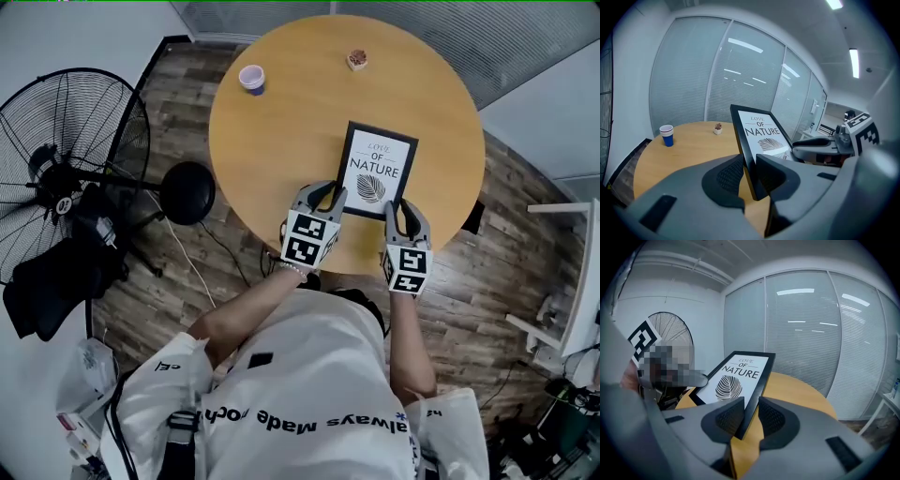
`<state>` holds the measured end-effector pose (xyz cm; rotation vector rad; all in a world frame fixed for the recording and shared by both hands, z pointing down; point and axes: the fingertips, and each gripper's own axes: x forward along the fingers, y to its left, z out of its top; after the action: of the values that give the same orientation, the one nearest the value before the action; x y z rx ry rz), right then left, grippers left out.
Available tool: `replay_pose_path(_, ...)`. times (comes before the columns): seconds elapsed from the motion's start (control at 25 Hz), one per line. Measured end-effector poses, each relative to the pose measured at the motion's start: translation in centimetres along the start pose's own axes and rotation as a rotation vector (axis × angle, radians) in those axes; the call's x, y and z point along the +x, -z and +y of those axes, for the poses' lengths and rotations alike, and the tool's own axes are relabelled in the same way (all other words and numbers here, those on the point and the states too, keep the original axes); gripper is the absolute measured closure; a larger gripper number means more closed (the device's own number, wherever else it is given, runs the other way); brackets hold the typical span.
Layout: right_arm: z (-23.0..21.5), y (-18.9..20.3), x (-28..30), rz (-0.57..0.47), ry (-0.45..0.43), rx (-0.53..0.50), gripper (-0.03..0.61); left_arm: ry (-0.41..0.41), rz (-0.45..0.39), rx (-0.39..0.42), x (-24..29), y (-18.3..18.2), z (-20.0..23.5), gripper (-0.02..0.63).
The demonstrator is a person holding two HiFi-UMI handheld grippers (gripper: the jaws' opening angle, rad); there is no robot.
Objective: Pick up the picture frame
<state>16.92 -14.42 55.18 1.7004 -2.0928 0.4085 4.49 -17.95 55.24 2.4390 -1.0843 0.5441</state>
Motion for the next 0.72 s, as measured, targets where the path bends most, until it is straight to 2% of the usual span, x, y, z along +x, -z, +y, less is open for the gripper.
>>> replay_pose_path(0.72, 0.6, -3.4, -4.5, -0.082, 0.022, -0.002, 0.471, 0.021, -0.077, 0.025, -4.1, -3.0, -2.2, 0.514)
